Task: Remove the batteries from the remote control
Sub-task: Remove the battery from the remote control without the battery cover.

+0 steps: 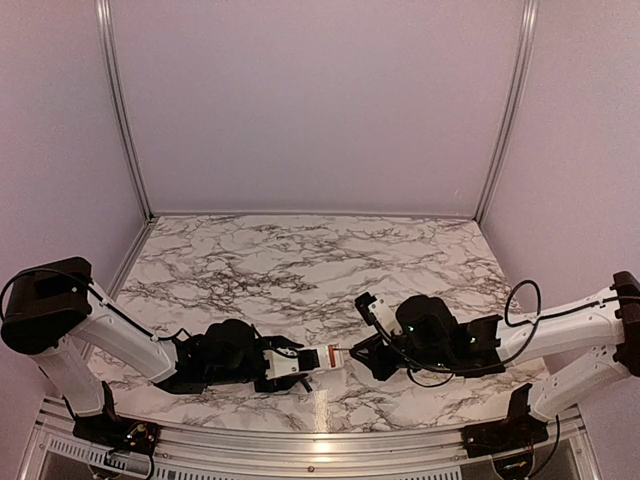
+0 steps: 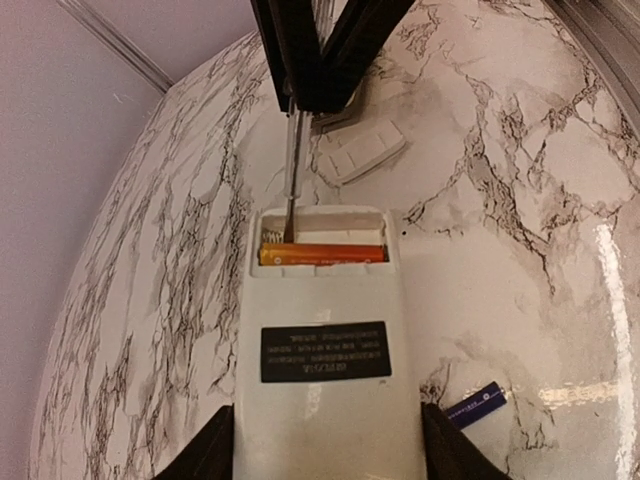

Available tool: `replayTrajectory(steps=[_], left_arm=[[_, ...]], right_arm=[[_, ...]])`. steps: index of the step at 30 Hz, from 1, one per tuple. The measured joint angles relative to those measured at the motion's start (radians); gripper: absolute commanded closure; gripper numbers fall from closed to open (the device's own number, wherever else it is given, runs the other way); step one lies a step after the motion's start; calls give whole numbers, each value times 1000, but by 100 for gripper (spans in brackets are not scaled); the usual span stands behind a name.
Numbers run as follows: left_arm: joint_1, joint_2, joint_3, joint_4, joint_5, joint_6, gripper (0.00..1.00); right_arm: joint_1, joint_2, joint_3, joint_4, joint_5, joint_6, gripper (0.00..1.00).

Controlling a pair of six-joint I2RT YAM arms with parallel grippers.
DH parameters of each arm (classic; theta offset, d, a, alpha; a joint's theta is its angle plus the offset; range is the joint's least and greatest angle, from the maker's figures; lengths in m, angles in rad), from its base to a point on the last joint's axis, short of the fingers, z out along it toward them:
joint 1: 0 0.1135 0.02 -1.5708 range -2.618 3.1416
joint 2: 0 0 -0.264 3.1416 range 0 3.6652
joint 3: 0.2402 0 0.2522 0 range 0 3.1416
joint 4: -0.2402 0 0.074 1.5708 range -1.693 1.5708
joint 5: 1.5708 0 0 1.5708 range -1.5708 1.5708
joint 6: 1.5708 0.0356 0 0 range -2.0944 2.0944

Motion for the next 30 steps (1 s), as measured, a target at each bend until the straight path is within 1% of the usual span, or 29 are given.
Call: replayTrajectory(steps=[10, 18, 24, 30], left_arm=[[0, -14, -31, 29, 15, 5, 100], [0, -39, -70, 57, 32, 22, 100], [6, -48, -90, 64, 48, 25, 100], [18, -49, -112, 62, 53, 27, 100]], right_arm=[[-3, 11, -1, 44, -47, -15, 100], [-74, 13, -63, 162, -214, -25, 100], [-87, 45, -68, 206, -272, -44, 100], [-111, 122, -61, 269, -327, -59, 100]])
